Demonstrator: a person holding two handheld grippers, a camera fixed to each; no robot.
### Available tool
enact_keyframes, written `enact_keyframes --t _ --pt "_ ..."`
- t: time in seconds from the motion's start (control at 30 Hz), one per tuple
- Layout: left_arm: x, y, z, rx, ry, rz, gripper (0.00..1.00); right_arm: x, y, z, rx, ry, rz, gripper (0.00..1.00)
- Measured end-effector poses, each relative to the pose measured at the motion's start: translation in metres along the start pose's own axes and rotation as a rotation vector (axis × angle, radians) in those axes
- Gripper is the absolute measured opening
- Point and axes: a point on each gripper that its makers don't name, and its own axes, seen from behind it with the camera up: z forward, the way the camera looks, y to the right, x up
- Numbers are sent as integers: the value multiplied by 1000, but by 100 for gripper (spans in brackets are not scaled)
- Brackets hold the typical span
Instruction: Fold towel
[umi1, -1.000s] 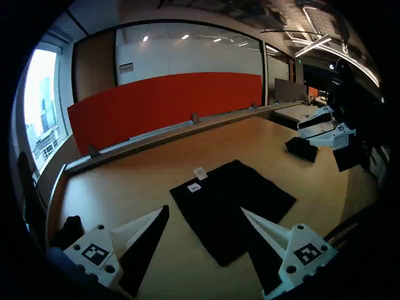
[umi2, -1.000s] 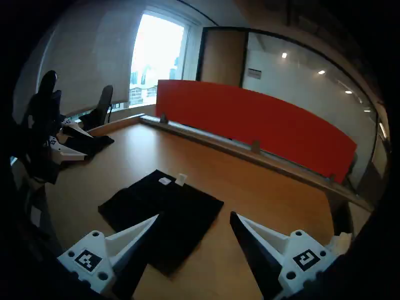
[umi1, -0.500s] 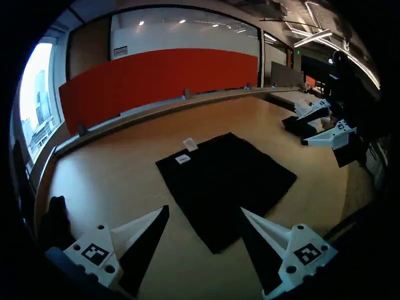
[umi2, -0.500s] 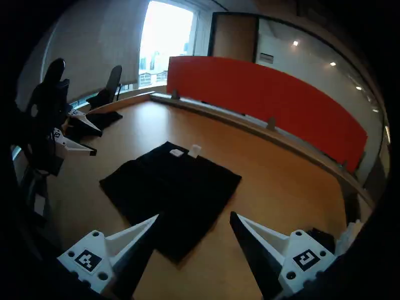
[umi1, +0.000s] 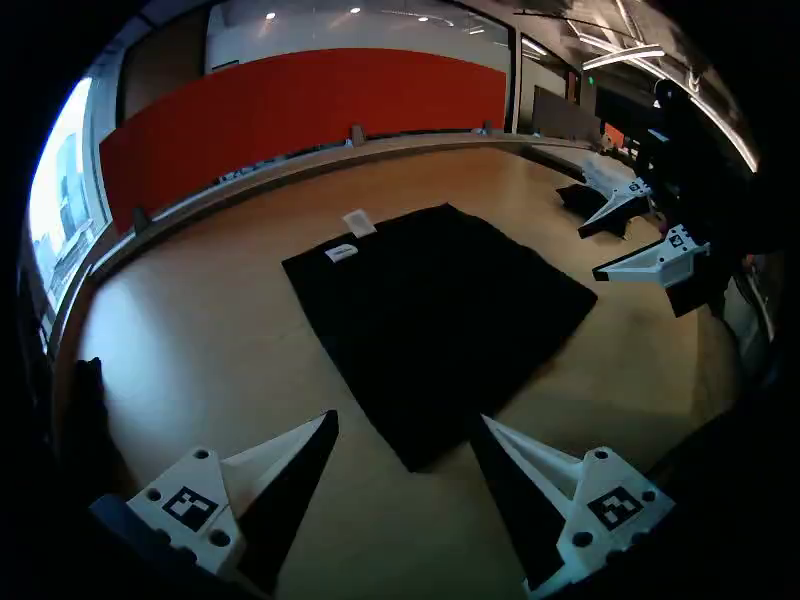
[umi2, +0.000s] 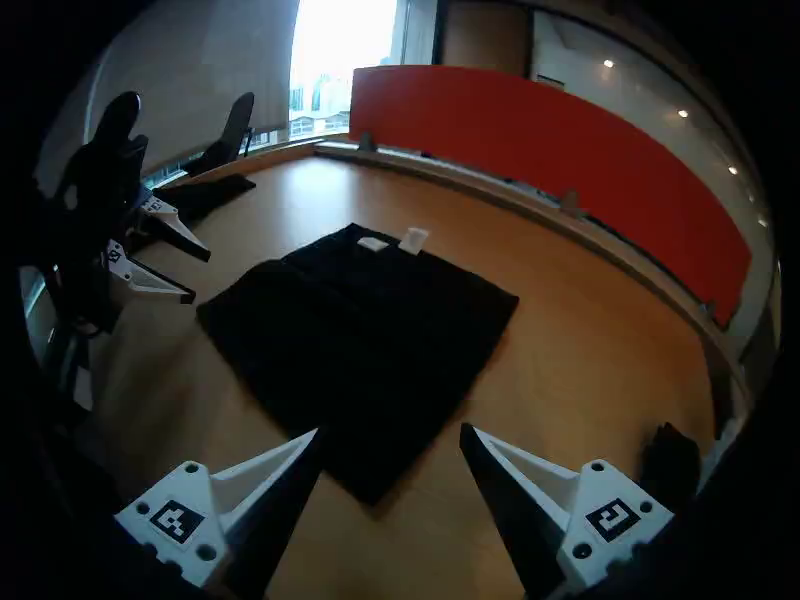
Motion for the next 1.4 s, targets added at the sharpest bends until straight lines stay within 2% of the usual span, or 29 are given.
enact_keyframes --t 0.33,0.63,0.77,0.9,1.07,1.27,1.4 --pt "-25 5 13 -20 -65 -13 95 -29 -11 16 32 -65 -16 100" --pt "-33 6 18 -24 -102 -14 94 -41 -12 21 51 -98 -20 97" --pt "-34 7 20 -21 -107 -12 91 -44 -13 22 59 -110 -21 95" --pt "-35 7 20 -11 -107 1 85 -45 -15 23 73 -114 -16 89" --pt "-35 7 20 -3 -116 0 78 -46 -19 22 98 -118 2 77" --pt "-35 9 20 -3 -123 1 71 -47 -19 22 103 -118 7 72" --pt "-35 10 20 -3 -129 -1 66 -47 -19 22 103 -120 9 62"
